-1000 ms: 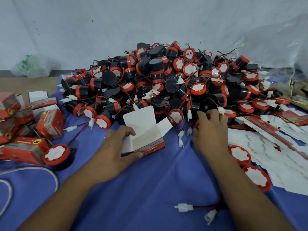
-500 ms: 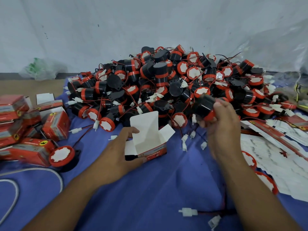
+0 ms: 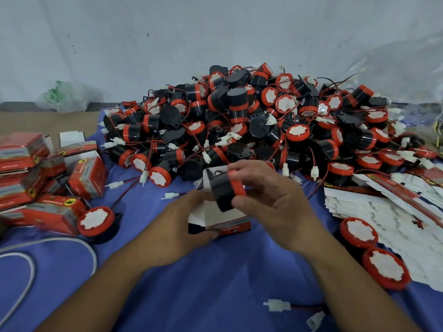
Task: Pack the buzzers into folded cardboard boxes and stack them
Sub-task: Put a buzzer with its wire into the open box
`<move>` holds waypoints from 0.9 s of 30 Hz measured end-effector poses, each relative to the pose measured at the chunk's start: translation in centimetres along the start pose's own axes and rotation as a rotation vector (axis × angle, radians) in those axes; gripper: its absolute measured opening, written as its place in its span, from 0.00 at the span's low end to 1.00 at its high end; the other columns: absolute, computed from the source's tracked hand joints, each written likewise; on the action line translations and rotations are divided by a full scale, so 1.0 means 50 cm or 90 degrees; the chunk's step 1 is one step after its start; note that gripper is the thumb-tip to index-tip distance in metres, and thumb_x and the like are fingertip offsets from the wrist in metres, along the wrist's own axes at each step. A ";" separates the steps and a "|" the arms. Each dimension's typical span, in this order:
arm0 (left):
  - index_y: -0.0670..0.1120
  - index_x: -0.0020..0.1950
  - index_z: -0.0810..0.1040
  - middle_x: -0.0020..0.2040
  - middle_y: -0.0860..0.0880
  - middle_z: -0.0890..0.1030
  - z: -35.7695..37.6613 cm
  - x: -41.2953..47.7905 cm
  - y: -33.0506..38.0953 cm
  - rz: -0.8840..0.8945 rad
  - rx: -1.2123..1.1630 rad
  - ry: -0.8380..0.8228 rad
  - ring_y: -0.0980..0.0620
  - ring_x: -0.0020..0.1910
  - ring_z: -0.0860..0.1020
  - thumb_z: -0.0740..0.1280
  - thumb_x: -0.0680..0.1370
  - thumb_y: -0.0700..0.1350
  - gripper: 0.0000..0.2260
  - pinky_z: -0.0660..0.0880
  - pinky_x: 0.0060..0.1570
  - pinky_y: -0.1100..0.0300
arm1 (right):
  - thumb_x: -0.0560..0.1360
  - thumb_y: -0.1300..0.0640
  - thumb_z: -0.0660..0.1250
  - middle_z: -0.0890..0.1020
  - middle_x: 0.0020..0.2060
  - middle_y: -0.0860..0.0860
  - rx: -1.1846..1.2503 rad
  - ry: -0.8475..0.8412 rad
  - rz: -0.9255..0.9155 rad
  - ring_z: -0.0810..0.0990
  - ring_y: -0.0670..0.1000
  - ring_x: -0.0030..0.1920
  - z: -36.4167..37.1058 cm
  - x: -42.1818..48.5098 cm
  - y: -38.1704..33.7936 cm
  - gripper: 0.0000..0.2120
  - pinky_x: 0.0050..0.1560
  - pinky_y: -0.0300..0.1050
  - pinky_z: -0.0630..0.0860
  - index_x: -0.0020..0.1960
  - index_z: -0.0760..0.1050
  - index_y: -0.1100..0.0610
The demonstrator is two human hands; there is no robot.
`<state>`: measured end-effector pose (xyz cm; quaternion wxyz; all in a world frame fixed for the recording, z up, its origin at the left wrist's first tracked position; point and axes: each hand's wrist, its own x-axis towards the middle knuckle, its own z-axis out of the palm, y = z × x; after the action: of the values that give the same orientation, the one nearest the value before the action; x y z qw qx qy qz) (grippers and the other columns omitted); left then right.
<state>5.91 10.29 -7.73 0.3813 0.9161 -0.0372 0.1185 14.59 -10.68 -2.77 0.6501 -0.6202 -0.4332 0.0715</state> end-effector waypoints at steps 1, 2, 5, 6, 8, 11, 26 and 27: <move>0.63 0.67 0.70 0.59 0.65 0.78 -0.001 0.002 0.002 0.005 -0.021 -0.008 0.64 0.57 0.78 0.76 0.73 0.49 0.26 0.74 0.52 0.70 | 0.74 0.62 0.73 0.76 0.66 0.47 -0.099 -0.032 -0.015 0.75 0.50 0.68 0.003 -0.002 0.001 0.20 0.65 0.49 0.75 0.64 0.76 0.52; 0.61 0.66 0.72 0.58 0.65 0.79 -0.001 0.003 0.005 0.008 -0.034 -0.015 0.64 0.56 0.79 0.76 0.74 0.46 0.24 0.74 0.51 0.71 | 0.75 0.64 0.73 0.75 0.68 0.43 -0.167 -0.064 -0.025 0.72 0.47 0.70 0.004 -0.004 0.001 0.23 0.68 0.44 0.72 0.68 0.74 0.51; 0.59 0.63 0.74 0.55 0.67 0.80 -0.004 0.002 0.007 -0.001 -0.045 -0.007 0.67 0.54 0.79 0.76 0.74 0.44 0.22 0.73 0.50 0.75 | 0.75 0.73 0.69 0.73 0.71 0.44 -0.364 -0.177 -0.092 0.65 0.41 0.74 0.007 0.000 0.000 0.28 0.72 0.33 0.62 0.71 0.73 0.55; 0.60 0.62 0.74 0.55 0.68 0.79 -0.006 0.001 0.006 -0.010 -0.045 -0.003 0.68 0.53 0.79 0.76 0.74 0.44 0.22 0.72 0.49 0.75 | 0.73 0.77 0.67 0.74 0.71 0.45 -0.423 -0.216 -0.101 0.63 0.41 0.75 0.008 0.001 0.004 0.30 0.73 0.33 0.61 0.70 0.74 0.56; 0.61 0.61 0.73 0.55 0.67 0.80 -0.008 0.002 0.003 -0.034 -0.054 -0.013 0.67 0.53 0.78 0.77 0.73 0.44 0.22 0.71 0.49 0.75 | 0.70 0.81 0.63 0.72 0.71 0.43 -0.484 -0.260 -0.075 0.58 0.41 0.77 0.000 0.003 0.009 0.34 0.74 0.36 0.62 0.70 0.74 0.55; 0.60 0.64 0.72 0.58 0.65 0.79 -0.010 0.001 -0.001 -0.058 -0.059 -0.013 0.68 0.56 0.77 0.77 0.72 0.46 0.25 0.71 0.52 0.75 | 0.71 0.80 0.61 0.65 0.69 0.29 -0.498 -0.259 -0.018 0.51 0.29 0.74 -0.020 0.005 0.015 0.37 0.69 0.29 0.63 0.70 0.72 0.48; 0.54 0.68 0.77 0.61 0.59 0.78 0.003 0.006 0.018 0.057 -0.059 0.031 0.60 0.61 0.76 0.71 0.77 0.51 0.20 0.72 0.59 0.66 | 0.79 0.54 0.68 0.80 0.48 0.43 -0.330 -0.015 0.075 0.80 0.43 0.49 -0.014 0.004 0.034 0.07 0.48 0.38 0.77 0.55 0.72 0.47; 0.55 0.68 0.77 0.61 0.59 0.78 0.003 0.005 0.018 0.056 -0.062 0.027 0.60 0.61 0.76 0.71 0.77 0.51 0.20 0.73 0.59 0.65 | 0.78 0.54 0.70 0.78 0.48 0.44 -0.319 0.074 0.070 0.79 0.43 0.47 -0.020 0.009 0.037 0.10 0.45 0.36 0.77 0.54 0.70 0.46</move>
<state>6.02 9.56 -7.13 0.4209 0.8910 -0.0748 0.1528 16.33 -10.74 -4.00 0.4951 -0.7875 -0.3650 -0.0387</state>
